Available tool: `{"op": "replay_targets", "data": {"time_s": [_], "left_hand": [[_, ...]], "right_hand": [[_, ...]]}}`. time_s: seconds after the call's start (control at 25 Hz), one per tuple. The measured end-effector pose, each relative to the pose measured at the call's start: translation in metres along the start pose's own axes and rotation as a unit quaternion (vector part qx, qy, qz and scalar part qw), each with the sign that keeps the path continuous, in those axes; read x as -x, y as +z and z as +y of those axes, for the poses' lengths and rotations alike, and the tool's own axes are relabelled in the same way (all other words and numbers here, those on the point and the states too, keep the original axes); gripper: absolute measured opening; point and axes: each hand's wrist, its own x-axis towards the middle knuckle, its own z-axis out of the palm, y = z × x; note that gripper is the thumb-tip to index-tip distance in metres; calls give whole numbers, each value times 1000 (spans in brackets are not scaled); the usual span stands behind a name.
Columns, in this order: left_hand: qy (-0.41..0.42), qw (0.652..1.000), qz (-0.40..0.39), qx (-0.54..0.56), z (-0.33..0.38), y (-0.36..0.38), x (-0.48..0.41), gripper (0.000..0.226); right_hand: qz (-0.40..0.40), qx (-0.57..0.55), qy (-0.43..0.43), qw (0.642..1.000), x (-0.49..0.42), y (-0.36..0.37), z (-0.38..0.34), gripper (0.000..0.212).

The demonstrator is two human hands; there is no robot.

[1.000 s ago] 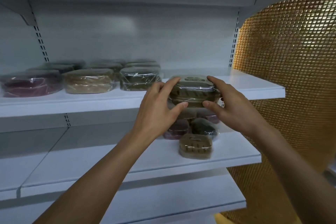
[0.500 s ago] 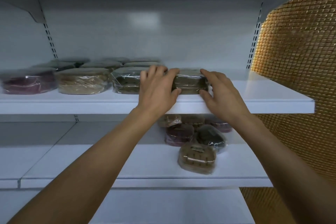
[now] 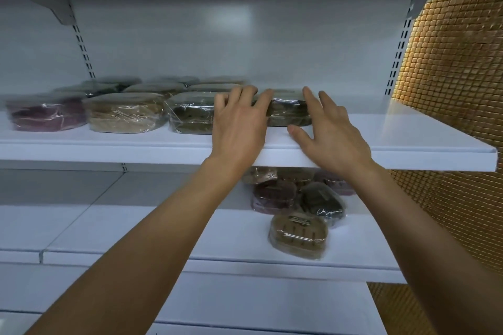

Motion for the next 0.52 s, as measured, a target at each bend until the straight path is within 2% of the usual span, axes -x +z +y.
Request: {"op": "replay_targets", "data": {"time_s": [0.08,0.2,0.32,0.4,0.52], "left_hand": [[3,999,31,20,1,-7,16,39],[12,996,52,64,5,-20,52,46],[41,985,57,156,8,-27,102,37],[56,978,10,198,10,-16,131,34],[33,968,-118,219,14,17,163,36]], "right_hand": [[41,-13,-22,999,8,-2,-3,65],[86,-69,-61,992,26,-5,-4,55],[77,-174,-91,978,67,-3,-8,44],[84,-186,-119,972,94,-1,-8,37],[63,-173,-127,975,122,13,1,36]]}}
